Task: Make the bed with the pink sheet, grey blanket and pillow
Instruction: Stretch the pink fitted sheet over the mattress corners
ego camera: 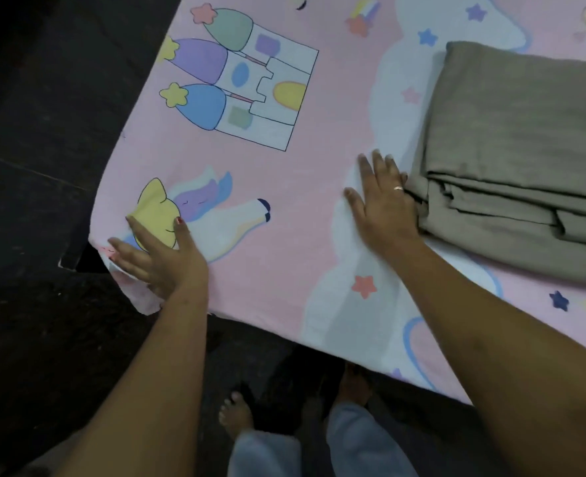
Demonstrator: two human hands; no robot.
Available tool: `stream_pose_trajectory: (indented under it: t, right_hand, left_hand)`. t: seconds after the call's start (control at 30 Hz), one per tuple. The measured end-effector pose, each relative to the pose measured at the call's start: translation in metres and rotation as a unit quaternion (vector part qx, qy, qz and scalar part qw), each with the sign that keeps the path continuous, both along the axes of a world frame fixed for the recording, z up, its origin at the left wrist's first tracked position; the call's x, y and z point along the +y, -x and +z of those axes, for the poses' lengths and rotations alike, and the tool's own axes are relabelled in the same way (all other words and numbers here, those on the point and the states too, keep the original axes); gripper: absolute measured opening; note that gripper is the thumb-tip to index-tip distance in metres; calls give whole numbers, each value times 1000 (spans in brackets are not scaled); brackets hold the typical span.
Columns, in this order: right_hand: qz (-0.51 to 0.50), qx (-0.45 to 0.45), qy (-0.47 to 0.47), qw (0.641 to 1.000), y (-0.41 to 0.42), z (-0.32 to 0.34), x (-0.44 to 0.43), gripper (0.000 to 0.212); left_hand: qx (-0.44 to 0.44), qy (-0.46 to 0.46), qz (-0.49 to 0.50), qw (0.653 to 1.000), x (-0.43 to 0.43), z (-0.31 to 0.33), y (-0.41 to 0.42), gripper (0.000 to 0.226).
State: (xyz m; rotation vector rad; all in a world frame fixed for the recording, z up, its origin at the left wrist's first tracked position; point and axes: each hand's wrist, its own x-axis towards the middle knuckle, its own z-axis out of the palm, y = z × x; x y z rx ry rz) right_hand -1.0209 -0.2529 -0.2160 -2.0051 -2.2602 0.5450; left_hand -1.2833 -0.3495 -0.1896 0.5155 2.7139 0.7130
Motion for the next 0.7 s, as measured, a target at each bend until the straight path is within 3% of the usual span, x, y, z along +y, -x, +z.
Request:
stream_pose_trajectory:
  t: [0.07,0.13,0.27,0.33,0.43,0.53,0.6,0.7]
  right_hand:
    - [-5,-36,-23,999,26,-2,-10,64]
    - [40,-30,-20,999,64,0,-26,70]
    - [96,15,-42,994,139,7,-72,61]
    - [132,12,-45,990,170,8,-87,59]
    - [176,13,-43,983,210,9,-95,62]
    - [236,12,-45,971,253,11,-111,61]
    - [298,28,-59,952,274,19,-116,54]
    - [409,106,-64,904,286,29,-98,47]
  left_hand:
    - [18,-47,29,998,-4,-12,6,79]
    - [-8,-111,134,985,-7,-25,16,84]
    - [-175,-313,267,895,-6,-30,41,59]
    - [-253,-310,290,870,-6,-25,56,50]
    - [-371,-277,267,845,-7,-17,70,58]
    - [-488,-296,218,792,-13,-7,88,65]
    - [-525,-261,188,788,-18,-7,111,67]
    - [-573,-131,135,798,-26,-9,143,64]
